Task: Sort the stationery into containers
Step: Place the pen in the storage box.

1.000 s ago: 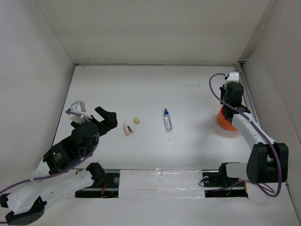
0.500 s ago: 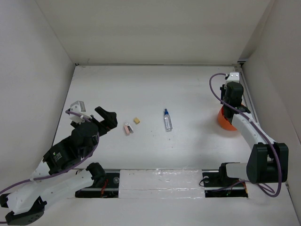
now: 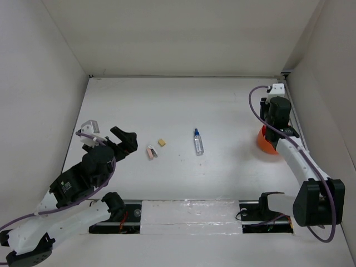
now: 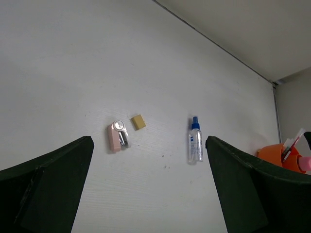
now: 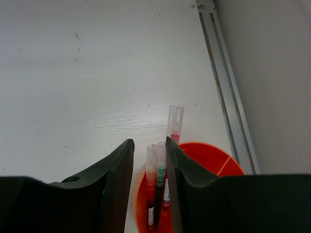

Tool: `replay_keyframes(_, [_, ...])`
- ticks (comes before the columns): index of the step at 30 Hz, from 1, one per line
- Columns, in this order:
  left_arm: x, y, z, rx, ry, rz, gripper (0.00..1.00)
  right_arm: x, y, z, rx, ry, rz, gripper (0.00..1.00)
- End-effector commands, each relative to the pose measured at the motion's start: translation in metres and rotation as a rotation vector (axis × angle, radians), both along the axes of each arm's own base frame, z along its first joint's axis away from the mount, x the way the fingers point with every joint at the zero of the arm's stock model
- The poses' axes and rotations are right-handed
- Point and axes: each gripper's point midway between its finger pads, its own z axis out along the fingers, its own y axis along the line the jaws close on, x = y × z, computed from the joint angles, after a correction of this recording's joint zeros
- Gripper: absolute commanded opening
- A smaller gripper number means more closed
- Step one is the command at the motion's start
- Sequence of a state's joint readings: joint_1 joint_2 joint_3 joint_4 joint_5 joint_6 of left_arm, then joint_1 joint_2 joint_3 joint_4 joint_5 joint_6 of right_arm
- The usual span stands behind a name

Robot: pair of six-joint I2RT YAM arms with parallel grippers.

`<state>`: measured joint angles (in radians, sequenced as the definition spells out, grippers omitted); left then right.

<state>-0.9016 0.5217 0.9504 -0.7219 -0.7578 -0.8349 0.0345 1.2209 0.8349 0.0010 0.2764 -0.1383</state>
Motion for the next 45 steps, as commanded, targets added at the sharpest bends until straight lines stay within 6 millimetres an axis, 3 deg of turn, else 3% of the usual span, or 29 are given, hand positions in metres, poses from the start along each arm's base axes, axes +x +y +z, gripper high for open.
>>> replay_keyframes(1, [0.001,0.003,0.004,-0.013,-0.023,0.012,1.0,0.002,0.011,0.02,0.021,-0.067,0.053,0.39])
replay_keyframes(10, [0.002,0.003,0.001,-0.005,-0.014,0.023,1.0,0.002,0.014,0.031,0.049,-0.112,0.035,0.47])
replay_keyframes(18, [0.002,0.003,0.001,-0.014,-0.014,0.026,1.0,0.013,0.01,0.008,0.103,-0.059,0.018,0.51])
replay_keyframes(26, [0.004,0.0,-0.002,0.002,-0.002,0.026,1.0,0.019,0.011,0.012,0.152,-0.068,0.06,0.55])
replay_keyframes(34, [0.004,0.0,-0.002,0.002,-0.002,0.026,1.0,0.019,0.017,0.024,0.171,-0.097,0.088,0.56])
replay_keyframes(41, [0.009,-0.009,-0.009,0.044,0.027,0.012,1.0,0.013,0.024,0.051,0.189,-0.171,0.128,0.57])
replay_keyframes(45, [0.012,-0.012,-0.013,0.062,0.041,0.012,1.0,0.012,0.034,0.052,0.205,-0.176,0.181,0.57])
